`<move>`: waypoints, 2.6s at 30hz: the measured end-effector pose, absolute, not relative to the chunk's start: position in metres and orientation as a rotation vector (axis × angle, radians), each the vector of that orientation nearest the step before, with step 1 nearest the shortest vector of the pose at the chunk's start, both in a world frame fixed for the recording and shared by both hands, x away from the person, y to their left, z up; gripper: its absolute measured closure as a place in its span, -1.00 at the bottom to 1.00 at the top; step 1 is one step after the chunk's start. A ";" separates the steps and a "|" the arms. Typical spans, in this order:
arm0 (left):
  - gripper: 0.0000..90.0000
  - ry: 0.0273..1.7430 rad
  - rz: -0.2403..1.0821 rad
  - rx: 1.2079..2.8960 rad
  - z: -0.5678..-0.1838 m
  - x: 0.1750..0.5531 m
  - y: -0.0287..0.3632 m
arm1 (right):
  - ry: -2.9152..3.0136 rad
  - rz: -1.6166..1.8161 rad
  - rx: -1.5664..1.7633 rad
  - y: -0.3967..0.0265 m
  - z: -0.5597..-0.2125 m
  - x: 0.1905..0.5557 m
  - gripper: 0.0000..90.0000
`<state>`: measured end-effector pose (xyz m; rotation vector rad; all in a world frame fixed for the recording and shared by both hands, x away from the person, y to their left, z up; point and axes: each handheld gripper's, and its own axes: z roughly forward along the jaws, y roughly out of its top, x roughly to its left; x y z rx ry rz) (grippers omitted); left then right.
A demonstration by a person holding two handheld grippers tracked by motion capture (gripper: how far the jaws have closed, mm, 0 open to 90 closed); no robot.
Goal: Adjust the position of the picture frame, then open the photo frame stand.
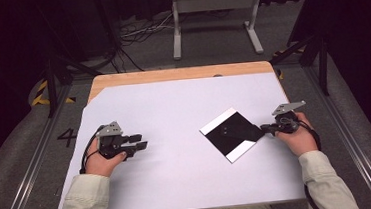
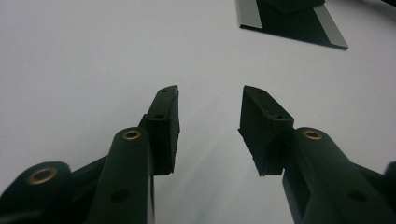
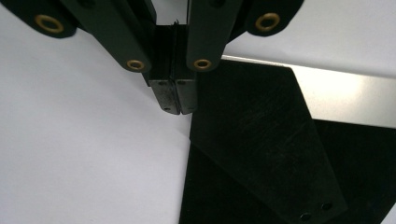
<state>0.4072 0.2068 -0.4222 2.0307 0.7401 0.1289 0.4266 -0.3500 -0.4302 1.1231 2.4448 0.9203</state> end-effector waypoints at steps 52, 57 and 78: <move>0.27 0.685 0.071 2.061 -0.419 0.417 0.188 | 2.779 0.978 0.757 -0.257 -0.420 0.367 0.98; 0.26 0.680 0.075 2.065 -0.418 0.417 0.187 | 2.754 0.991 0.763 -0.260 -0.412 0.366 0.94; 0.10 0.687 0.074 2.132 -0.412 0.413 0.183 | 2.825 0.935 0.730 -0.260 -0.396 0.356 0.58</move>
